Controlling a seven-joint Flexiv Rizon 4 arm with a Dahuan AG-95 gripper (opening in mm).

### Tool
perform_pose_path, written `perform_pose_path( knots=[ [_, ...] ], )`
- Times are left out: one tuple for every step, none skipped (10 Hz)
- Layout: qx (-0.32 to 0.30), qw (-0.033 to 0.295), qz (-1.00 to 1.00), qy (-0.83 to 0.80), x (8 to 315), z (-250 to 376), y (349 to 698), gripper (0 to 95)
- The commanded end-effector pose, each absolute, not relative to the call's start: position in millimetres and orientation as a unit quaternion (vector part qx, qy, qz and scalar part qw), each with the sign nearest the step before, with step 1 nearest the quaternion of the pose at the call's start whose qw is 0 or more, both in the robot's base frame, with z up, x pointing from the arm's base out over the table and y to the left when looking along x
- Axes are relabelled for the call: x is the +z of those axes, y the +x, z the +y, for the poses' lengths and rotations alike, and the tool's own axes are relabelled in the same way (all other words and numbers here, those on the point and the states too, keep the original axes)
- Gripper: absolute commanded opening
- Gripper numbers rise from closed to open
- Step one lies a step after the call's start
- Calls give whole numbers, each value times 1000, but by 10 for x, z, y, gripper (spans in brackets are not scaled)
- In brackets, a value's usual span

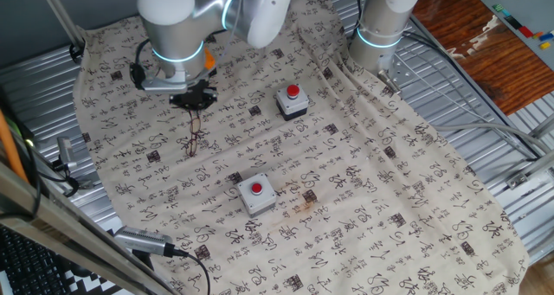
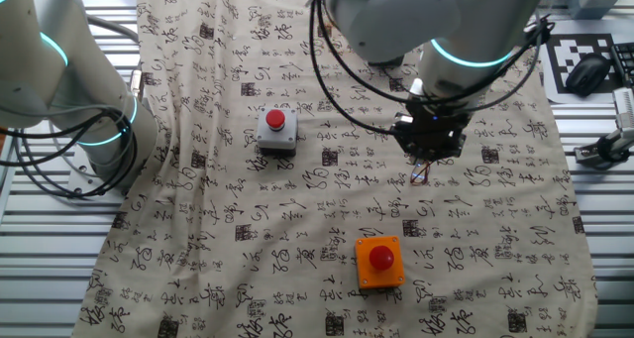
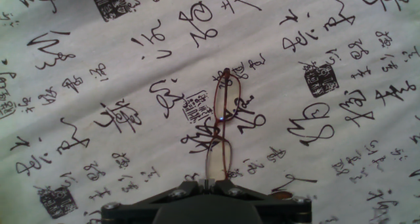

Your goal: Unfold the leg of the glasses (with one hand)

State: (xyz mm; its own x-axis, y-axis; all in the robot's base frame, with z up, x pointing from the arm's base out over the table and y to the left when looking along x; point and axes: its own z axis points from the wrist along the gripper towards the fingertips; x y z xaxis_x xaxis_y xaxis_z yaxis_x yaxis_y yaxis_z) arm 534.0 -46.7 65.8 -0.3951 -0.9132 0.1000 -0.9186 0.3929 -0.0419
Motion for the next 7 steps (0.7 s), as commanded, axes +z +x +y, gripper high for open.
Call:
perform_pose_path(
  knots=[
    [43, 30, -835, 547, 658, -462, 5350, 0],
    [43, 38, -843, 535, 662, -404, 5393, 0],
    [51, 43, -844, 532, 670, -299, 5436, 0],
    [55, 44, -848, 525, 673, -179, 5455, 0],
    [54, 40, -850, 522, 670, -80, 5493, 0],
    [54, 38, -850, 523, 676, -34, 5542, 0],
    [57, 40, -847, 526, 684, -16, 5573, 0]
  ],
)
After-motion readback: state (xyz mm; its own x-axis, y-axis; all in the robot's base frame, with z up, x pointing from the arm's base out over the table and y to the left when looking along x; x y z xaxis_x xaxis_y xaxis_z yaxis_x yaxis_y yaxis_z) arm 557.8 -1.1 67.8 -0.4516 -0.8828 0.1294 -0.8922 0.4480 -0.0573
